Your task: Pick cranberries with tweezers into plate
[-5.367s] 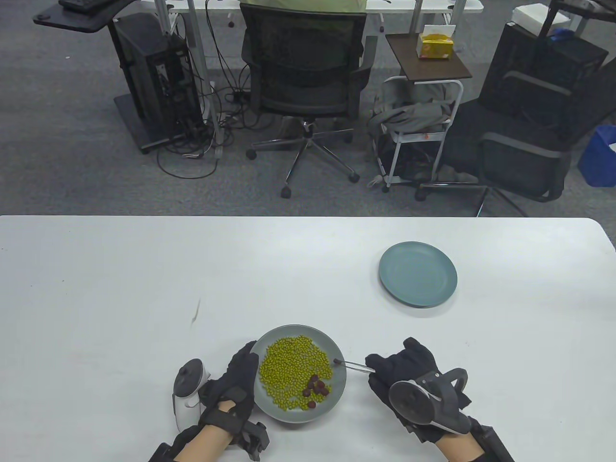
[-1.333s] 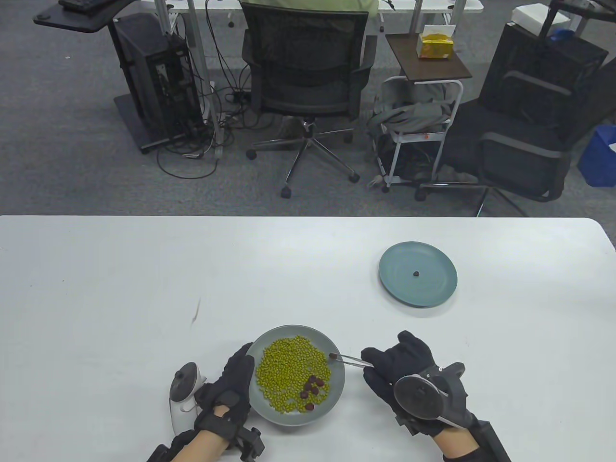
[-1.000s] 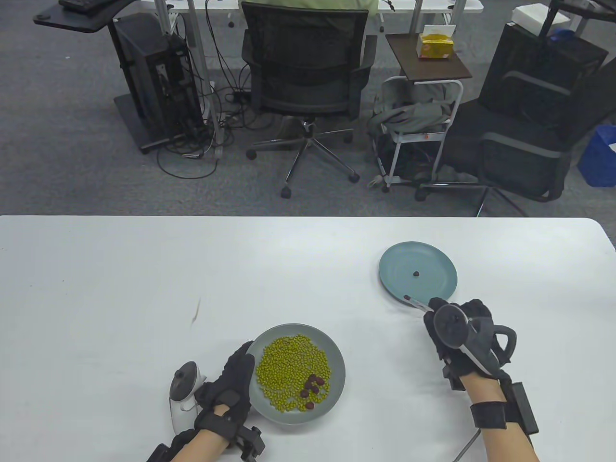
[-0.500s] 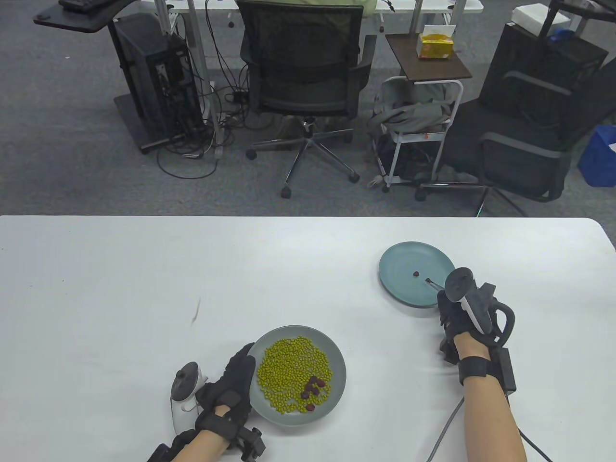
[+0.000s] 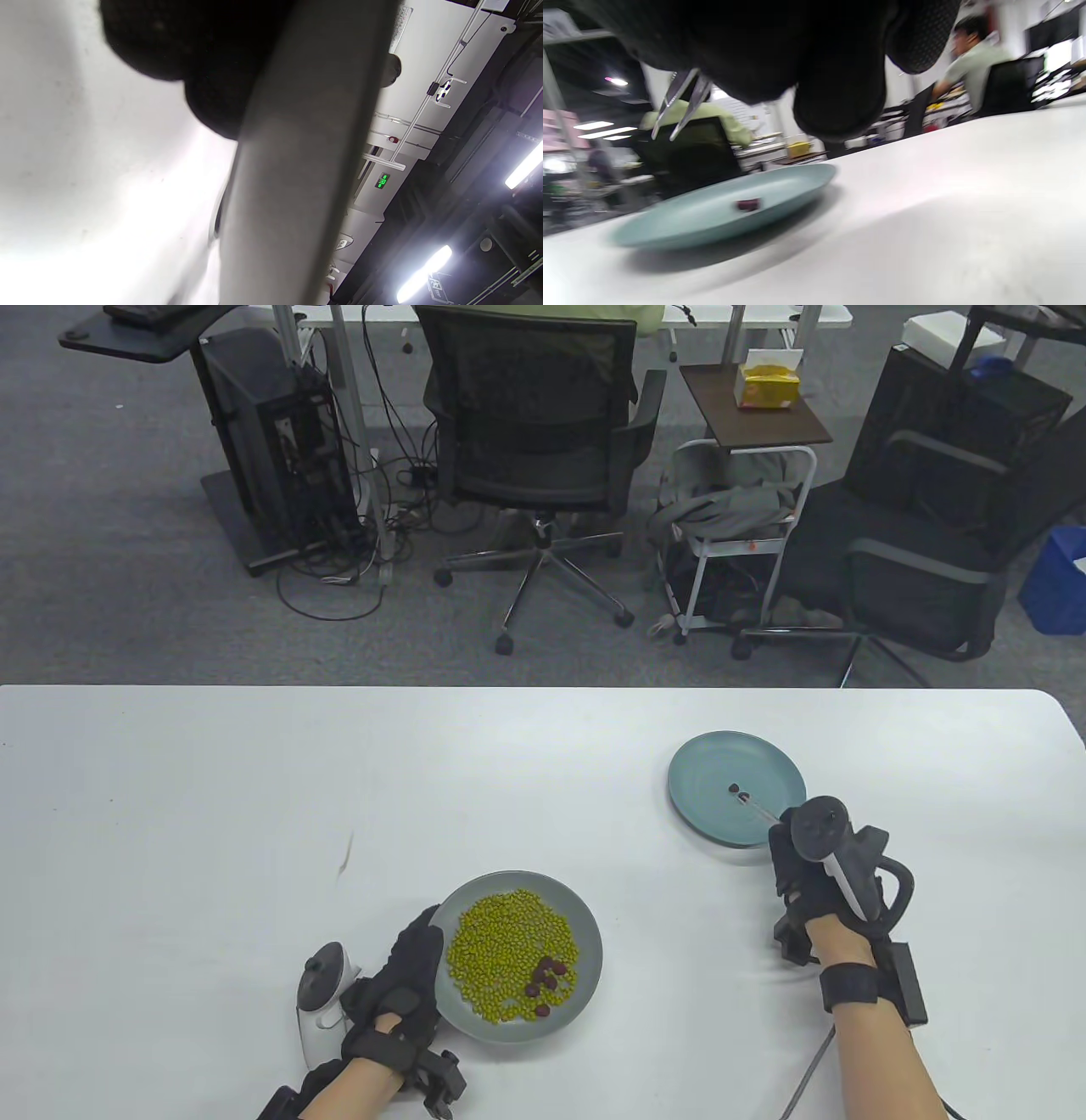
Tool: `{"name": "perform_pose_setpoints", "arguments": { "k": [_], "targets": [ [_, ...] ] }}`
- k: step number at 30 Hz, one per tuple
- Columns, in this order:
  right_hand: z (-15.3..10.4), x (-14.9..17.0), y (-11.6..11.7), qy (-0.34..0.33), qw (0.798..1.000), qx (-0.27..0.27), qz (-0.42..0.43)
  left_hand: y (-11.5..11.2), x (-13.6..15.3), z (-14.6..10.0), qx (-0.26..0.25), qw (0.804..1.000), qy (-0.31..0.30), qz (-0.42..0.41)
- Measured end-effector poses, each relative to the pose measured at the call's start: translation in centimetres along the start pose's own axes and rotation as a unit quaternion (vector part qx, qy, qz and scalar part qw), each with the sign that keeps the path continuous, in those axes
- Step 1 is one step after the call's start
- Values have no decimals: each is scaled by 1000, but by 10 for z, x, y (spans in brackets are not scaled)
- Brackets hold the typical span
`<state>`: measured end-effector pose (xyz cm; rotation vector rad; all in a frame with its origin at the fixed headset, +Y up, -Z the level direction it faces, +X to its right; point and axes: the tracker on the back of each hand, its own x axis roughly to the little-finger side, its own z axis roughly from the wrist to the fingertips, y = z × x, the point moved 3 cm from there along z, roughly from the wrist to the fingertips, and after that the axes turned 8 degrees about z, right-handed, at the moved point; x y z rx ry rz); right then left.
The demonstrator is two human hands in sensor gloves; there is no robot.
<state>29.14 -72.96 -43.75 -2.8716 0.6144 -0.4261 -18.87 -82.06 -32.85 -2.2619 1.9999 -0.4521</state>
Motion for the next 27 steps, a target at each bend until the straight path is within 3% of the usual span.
{"name": "perform_pose_setpoints", "arguments": {
  "k": [4, 10, 15, 20, 27],
  "targets": [
    [-38, -10, -12, -23, 999, -2, 37, 3, -4, 0, -10, 1000, -13, 11],
    [-76, -34, -1, -112, 984, -72, 117, 4, -3, -1, -6, 1000, -17, 17],
    [-102, -65, -6, -205, 974, -41, 91, 2, -2, 0, -2, 1000, -13, 23],
    [-137, -108, -4, -339, 940, 8, 22, 2, -2, 1, -8, 1000, -11, 25],
    [-168, -131, 6, -406, 913, 17, -30, 4, -2, 1, -13, 1000, -11, 24]
  ]
}}
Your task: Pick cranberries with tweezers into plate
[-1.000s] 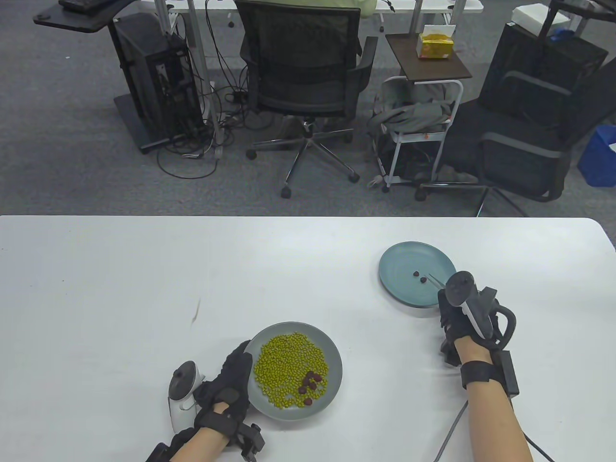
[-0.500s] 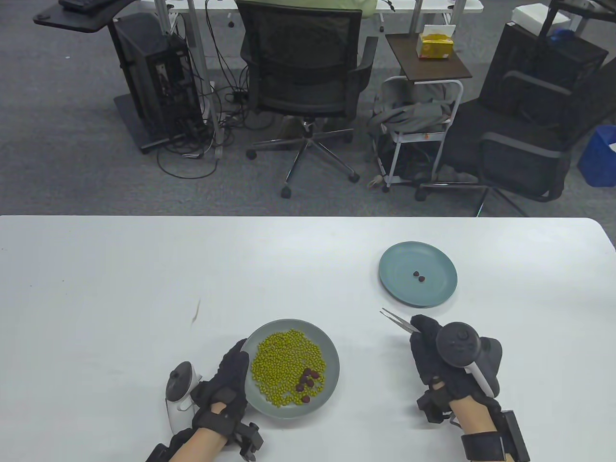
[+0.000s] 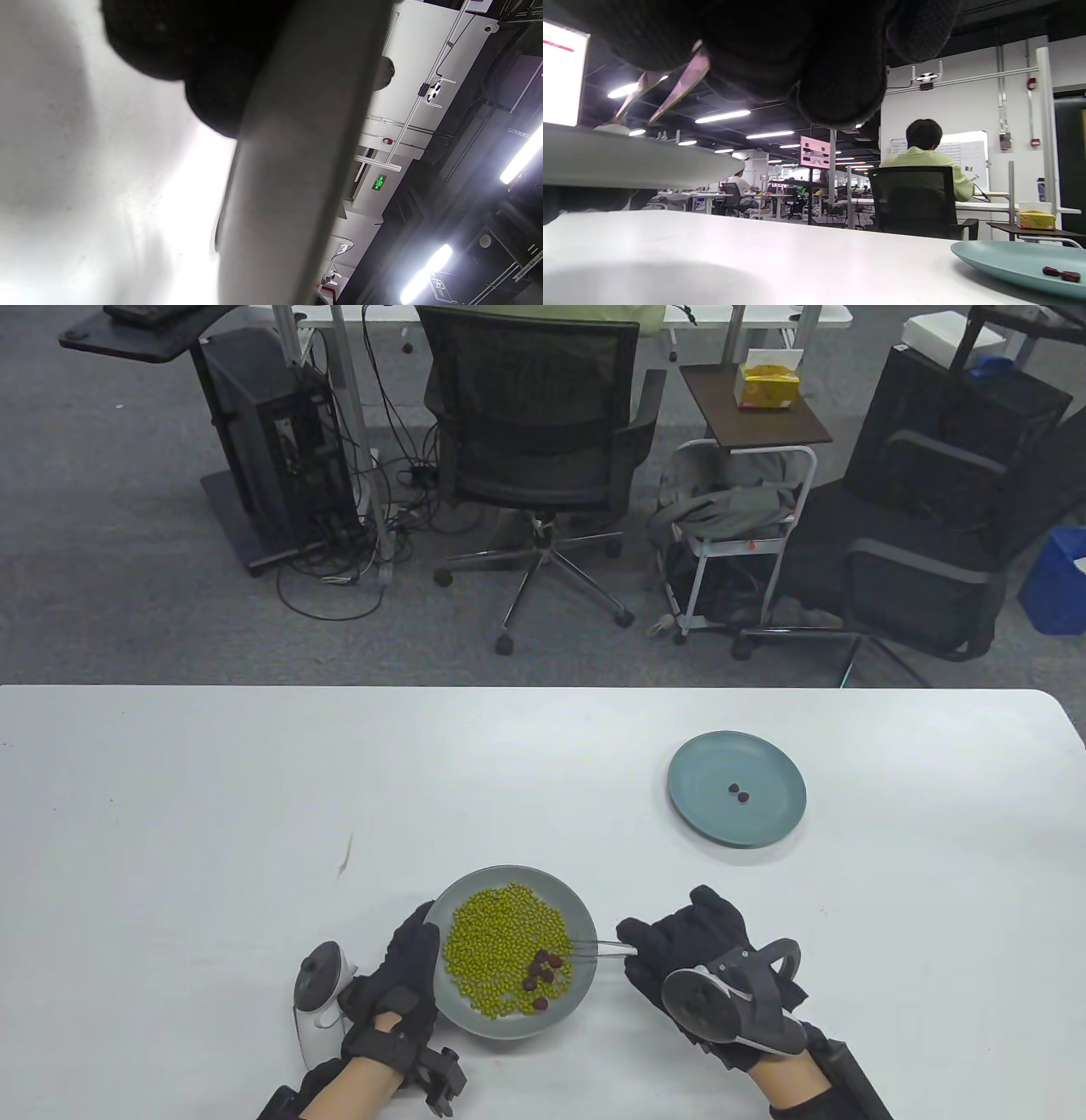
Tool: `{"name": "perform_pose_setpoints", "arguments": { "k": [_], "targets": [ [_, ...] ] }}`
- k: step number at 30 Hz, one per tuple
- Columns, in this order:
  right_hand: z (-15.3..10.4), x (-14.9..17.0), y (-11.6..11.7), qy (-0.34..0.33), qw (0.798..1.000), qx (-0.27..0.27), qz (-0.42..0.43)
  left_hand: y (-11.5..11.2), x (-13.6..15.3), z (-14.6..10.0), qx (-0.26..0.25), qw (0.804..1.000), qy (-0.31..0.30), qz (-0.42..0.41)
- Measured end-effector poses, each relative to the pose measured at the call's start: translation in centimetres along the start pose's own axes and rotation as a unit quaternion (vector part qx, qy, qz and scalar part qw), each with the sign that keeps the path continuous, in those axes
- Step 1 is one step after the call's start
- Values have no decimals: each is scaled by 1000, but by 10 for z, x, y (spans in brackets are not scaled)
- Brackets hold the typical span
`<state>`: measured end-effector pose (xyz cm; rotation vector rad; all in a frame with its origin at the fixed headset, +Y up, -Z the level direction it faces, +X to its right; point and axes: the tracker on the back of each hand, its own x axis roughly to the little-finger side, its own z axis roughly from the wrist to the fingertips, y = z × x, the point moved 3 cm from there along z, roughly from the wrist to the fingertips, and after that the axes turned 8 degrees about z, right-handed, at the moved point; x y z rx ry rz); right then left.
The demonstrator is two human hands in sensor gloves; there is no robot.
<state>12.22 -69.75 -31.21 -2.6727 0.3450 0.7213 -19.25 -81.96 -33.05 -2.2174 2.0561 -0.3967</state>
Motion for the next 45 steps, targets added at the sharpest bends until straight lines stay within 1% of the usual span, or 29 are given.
{"name": "perform_pose_setpoints", "arguments": {
  "k": [6, 13, 28, 34, 36, 39, 41, 42, 43, 44, 45],
  "targets": [
    [0, -15, 9, -22, 998, -15, -49, -1, 0, -1, 3, 1000, 0, 1],
    [0, -20, 14, -28, 998, -21, -58, -1, 1, 0, 4, 1000, 0, 4],
    [-2, -19, 10, -38, 998, 4, -42, -3, 2, -1, 7, 1000, 4, 2],
    [-2, -13, 6, -23, 999, 10, -20, -3, 2, -1, 9, 1000, 5, 4],
    [0, -4, -1, -9, 1000, 21, -13, -4, 2, -1, 9, 1000, 5, 5],
    [4, 26, -23, 40, 998, 53, -24, -3, 2, -1, 7, 1000, 5, 3],
    [9, 58, -33, 104, 993, 52, -25, -3, 0, -1, 7, 1000, 3, 0],
    [11, 85, -34, 155, 987, 38, -21, -3, -1, -2, 7, 1000, 0, 1],
    [14, 107, -32, 196, 980, 31, -16, -4, -1, -2, 9, 1000, 0, 2],
    [14, 127, -29, 237, 971, 22, -34, -4, -1, -2, 10, 1000, -1, 2],
    [14, 142, -26, 246, 967, 21, -55, -5, -1, -2, 12, 1000, -1, 1]
  ]
}}
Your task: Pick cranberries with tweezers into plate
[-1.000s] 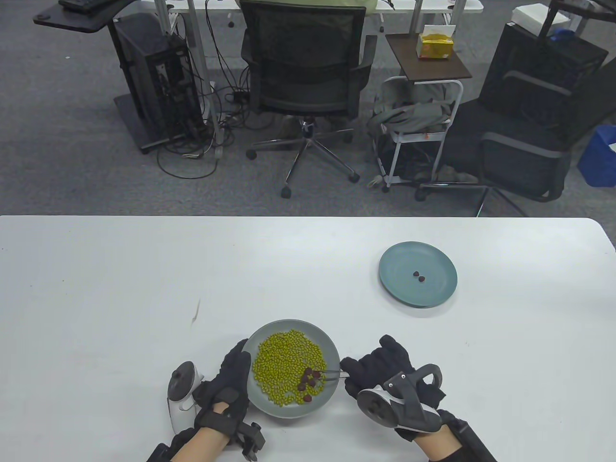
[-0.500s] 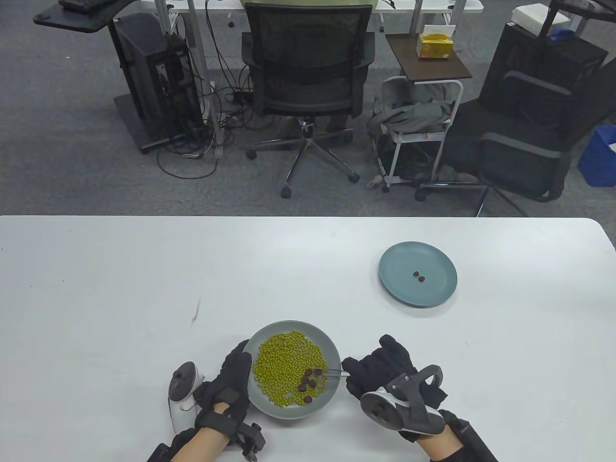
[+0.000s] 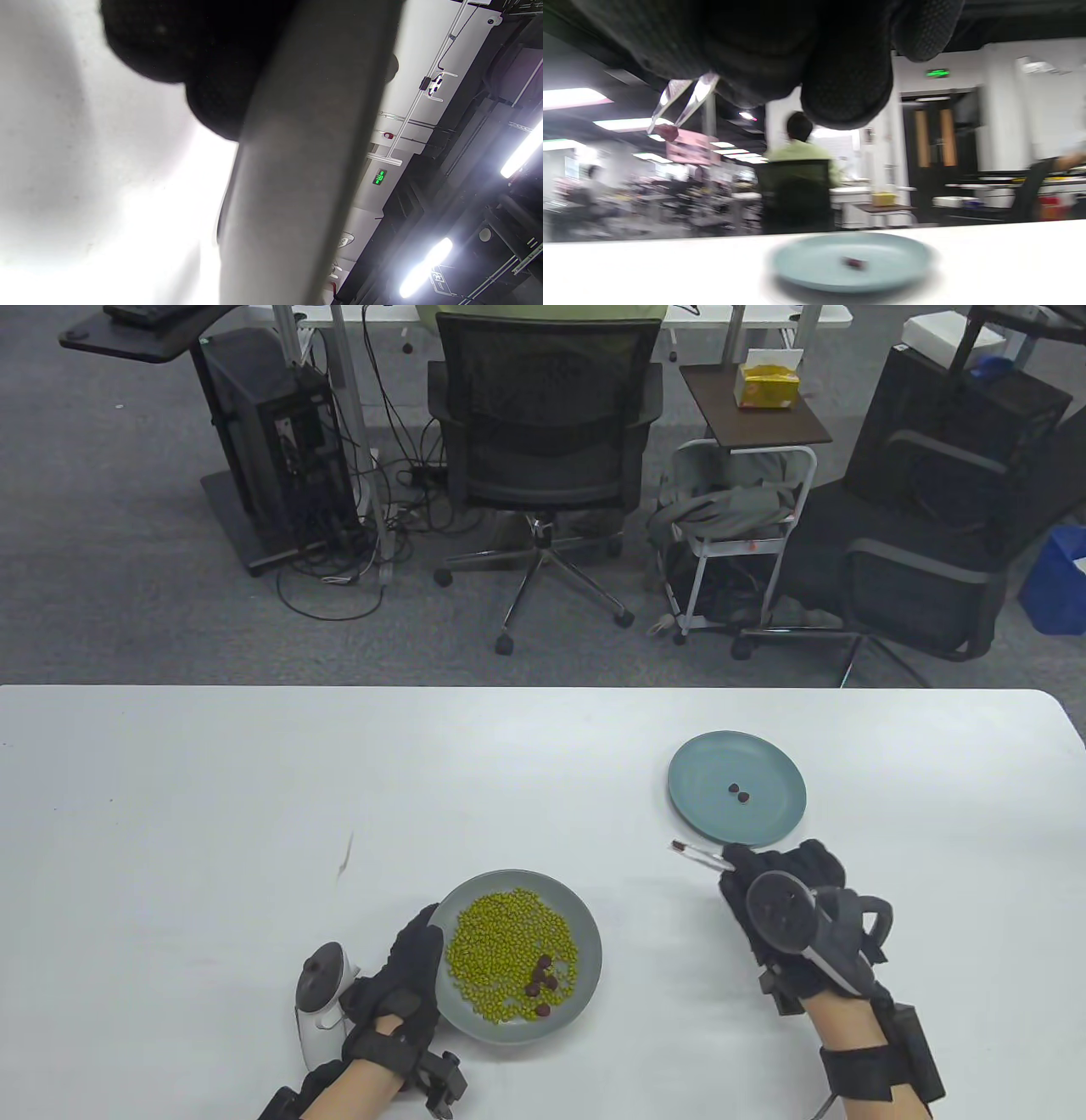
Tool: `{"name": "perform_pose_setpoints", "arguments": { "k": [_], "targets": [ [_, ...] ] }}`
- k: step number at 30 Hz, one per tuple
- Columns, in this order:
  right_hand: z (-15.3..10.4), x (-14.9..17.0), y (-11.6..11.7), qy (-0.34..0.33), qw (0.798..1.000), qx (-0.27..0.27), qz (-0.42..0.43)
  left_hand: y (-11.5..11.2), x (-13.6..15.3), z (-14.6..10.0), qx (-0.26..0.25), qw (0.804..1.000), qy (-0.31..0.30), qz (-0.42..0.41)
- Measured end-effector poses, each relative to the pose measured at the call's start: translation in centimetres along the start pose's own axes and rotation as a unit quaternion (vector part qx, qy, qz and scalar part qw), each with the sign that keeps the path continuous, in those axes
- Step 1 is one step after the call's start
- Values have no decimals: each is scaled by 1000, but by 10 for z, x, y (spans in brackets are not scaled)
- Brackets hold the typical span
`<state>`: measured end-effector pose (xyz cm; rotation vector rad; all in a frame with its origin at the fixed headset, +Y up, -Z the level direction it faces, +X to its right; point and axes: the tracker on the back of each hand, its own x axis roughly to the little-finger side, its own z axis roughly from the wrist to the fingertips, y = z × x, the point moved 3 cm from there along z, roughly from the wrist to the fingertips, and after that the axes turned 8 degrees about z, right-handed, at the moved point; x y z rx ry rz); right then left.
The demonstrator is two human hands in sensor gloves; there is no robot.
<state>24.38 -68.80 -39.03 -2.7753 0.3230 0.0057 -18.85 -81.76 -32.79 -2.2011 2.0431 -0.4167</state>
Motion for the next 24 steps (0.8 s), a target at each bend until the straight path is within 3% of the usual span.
{"name": "perform_pose_setpoints", "arguments": {
  "k": [4, 7, 17, 24],
  "targets": [
    [29, 63, 39, 135, 989, -45, -30, -2, 1, 0, 5, 1000, 1, -1],
    [41, 89, 59, 212, 975, -69, -18, -2, 3, 0, 6, 1000, 5, -1],
    [68, 80, 81, 217, 970, -88, -67, -3, 3, 0, 8, 1000, 8, 2],
    [65, 86, 89, 246, 963, -92, -66, -4, 4, 0, 11, 1000, 10, 4]
  ]
}}
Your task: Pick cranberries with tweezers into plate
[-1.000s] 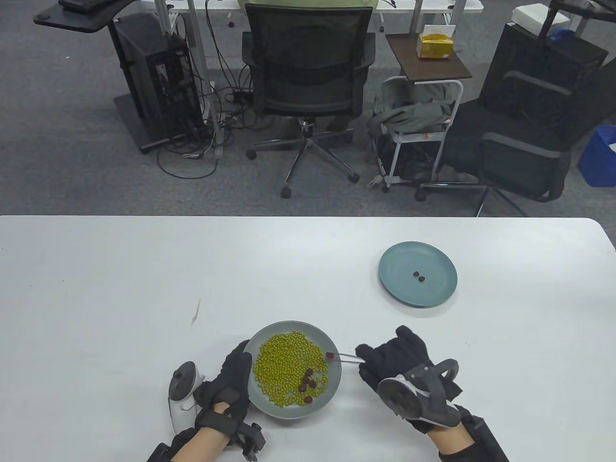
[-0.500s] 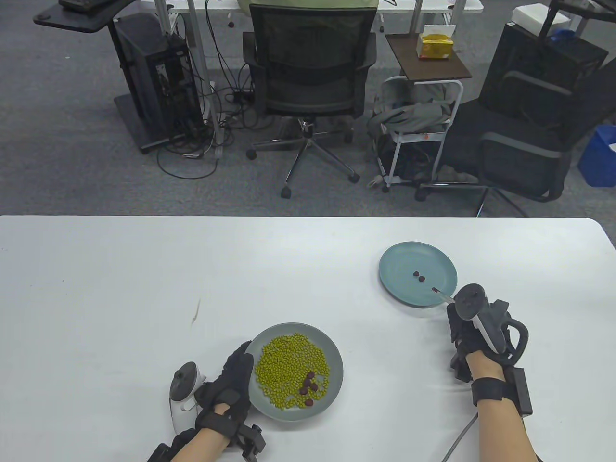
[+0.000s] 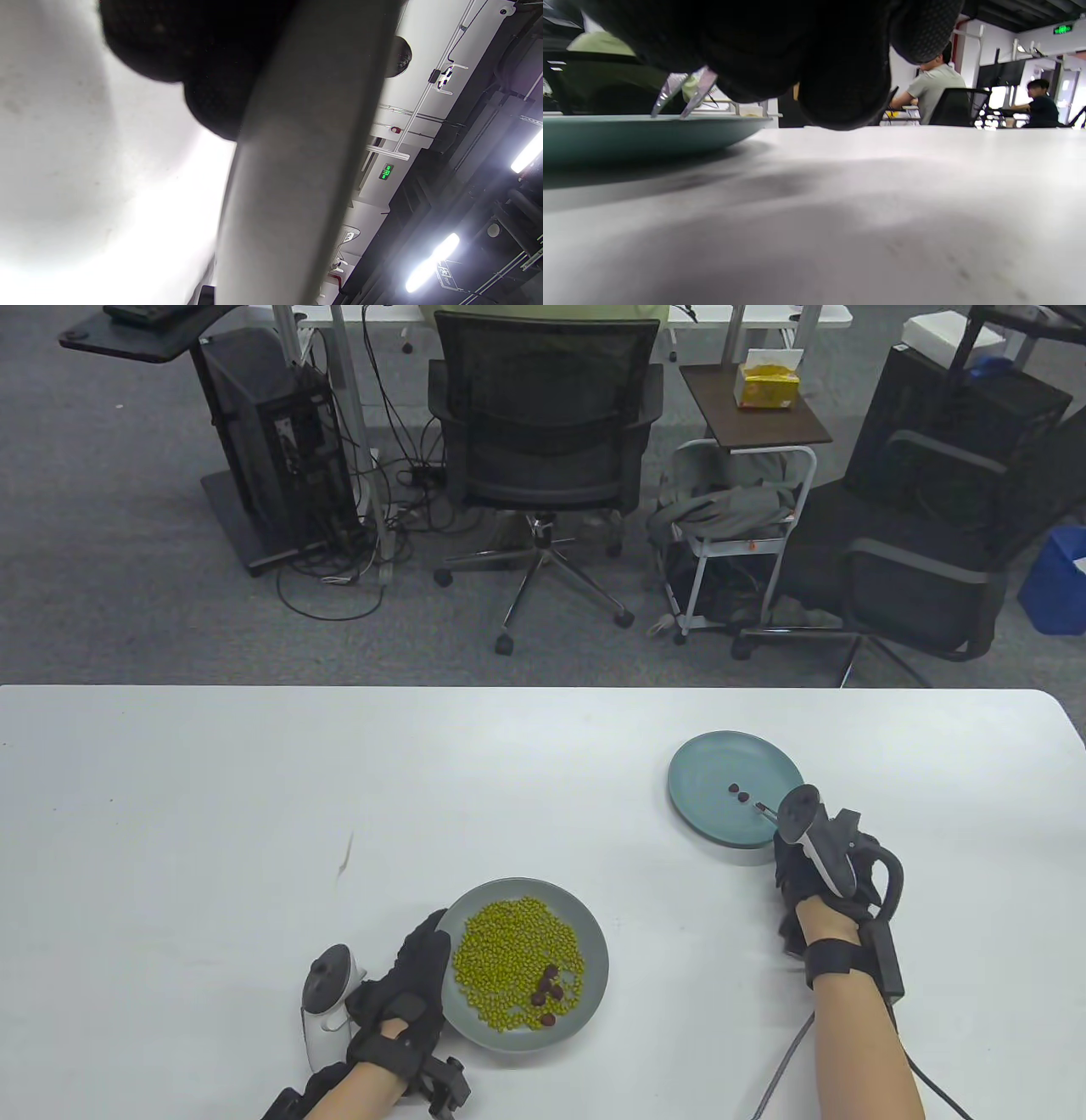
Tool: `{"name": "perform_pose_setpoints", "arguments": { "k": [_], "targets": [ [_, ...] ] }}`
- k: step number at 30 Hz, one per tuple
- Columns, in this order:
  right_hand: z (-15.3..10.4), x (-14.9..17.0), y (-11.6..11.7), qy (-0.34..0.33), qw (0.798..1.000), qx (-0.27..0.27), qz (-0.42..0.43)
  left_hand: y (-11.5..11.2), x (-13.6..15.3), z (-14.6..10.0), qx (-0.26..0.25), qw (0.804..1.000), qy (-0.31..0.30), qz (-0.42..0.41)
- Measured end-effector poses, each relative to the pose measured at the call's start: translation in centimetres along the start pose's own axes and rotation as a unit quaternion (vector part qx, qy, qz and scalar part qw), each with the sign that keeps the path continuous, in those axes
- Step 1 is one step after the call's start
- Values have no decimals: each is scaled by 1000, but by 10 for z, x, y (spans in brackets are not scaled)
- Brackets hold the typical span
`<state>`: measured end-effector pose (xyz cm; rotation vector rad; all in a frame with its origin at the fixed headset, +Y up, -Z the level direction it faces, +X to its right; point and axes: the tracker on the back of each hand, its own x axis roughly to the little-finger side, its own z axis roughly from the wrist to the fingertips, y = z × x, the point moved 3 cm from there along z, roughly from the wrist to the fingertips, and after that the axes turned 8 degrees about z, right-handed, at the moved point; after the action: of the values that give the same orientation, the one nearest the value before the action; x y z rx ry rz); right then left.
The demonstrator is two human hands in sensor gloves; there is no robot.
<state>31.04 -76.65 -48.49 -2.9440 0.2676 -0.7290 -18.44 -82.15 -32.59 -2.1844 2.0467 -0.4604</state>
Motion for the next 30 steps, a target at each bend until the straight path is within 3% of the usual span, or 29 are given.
{"name": "perform_pose_setpoints", "arguments": {
  "k": [4, 7, 9, 14, 20, 23, 30],
  "targets": [
    [-10, 7, -16, -14, 999, 27, 19, 0, 0, 0, -1, 1000, 0, -1],
    [-27, 13, -31, -34, 995, 36, 82, 0, -2, 0, -2, 1000, -4, -1],
    [-48, 13, -41, -61, 987, 29, 148, 1, -3, 0, -3, 1000, -7, -3],
    [-105, -4, -62, -175, 963, 33, 202, 8, -8, 0, -14, 1000, -17, -6],
    [-174, -52, -81, -364, 913, 83, 167, 15, -9, -1, -27, 999, -20, -6],
    [-205, -76, -81, -423, 888, 97, 152, 16, -9, 0, -29, 999, -21, -5],
    [-243, -103, -68, -491, 858, 90, 122, 18, -7, 1, -34, 999, -15, -2]
  ]
}}
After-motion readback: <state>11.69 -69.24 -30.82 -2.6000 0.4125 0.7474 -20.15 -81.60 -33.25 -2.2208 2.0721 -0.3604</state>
